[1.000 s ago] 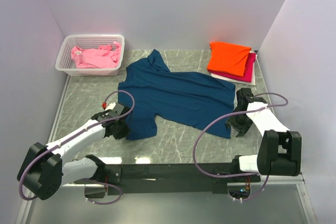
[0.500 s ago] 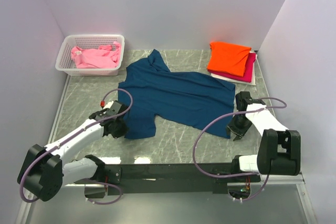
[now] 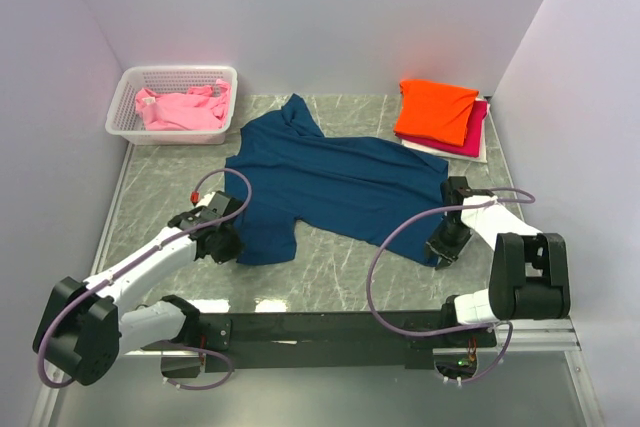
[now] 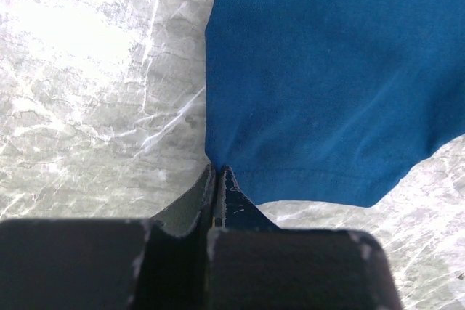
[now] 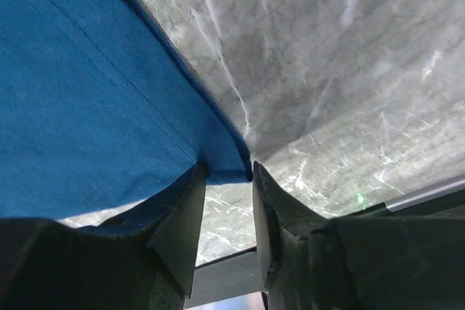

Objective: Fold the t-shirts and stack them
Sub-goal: Fold the tshirt

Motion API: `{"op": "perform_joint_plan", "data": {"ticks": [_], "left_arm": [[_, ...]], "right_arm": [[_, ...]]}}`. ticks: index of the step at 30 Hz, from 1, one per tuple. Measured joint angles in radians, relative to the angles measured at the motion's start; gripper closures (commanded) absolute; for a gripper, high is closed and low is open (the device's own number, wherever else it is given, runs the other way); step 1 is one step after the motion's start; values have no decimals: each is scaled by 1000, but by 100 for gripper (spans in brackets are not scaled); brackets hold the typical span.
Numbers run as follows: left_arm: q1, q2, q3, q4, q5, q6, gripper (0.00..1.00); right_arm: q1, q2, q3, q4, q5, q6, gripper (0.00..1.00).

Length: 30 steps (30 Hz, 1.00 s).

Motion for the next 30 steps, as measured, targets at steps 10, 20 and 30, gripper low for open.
{"op": "perform_joint_plan", "data": {"ticks": [10,20,30], "left_arm": [[9,-27,21,-46,6,-1,99],[24,-97,174,-195,-5,-50,99],[24,-209,194,-381,-19,-135,99]], "right_arm": [[4,13,-5,17,-13,0,100],[60,30,-2,-57,-53,-75,100],[216,21,37,-169,-40,-79,100]]}}
